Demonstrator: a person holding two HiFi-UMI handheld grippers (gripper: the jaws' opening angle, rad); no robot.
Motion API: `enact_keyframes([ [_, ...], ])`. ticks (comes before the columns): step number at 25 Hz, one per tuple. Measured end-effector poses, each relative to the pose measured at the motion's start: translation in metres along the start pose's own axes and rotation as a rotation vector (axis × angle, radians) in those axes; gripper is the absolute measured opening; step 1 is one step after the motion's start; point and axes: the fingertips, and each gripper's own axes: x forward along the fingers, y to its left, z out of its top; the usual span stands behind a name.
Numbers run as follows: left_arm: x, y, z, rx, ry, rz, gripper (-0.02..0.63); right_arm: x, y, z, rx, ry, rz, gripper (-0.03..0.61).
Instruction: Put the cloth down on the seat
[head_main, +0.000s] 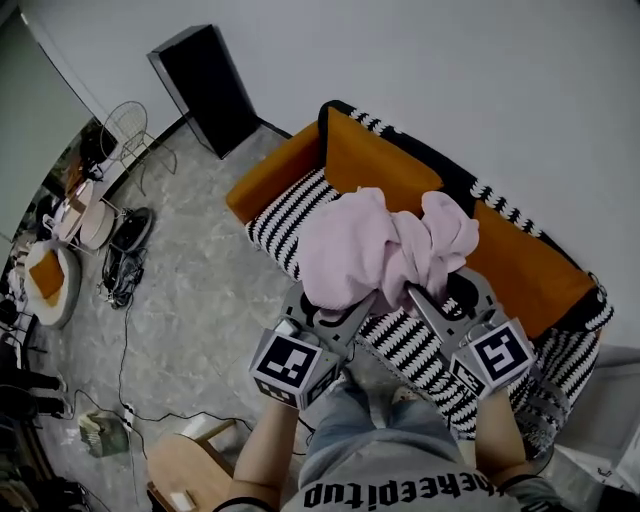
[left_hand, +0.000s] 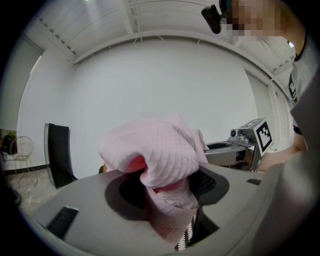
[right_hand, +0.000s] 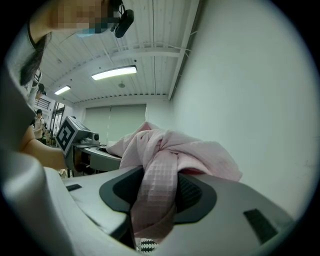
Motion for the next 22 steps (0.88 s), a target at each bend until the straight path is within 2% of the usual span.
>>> enact_keyframes([
  [11, 0.031, 0.066, -0.005, 0.016, 0.036, -0.168, 0.262, 0.06, -0.014, -0.005, 0.049, 0.026, -0.162, 0.202],
  [22, 0.047, 0.097, -0.011, 0.022, 0.048, -0.3, 0.262, 0.087, -0.016, -0.01, 0.069, 0.049, -0.292, 0.202],
])
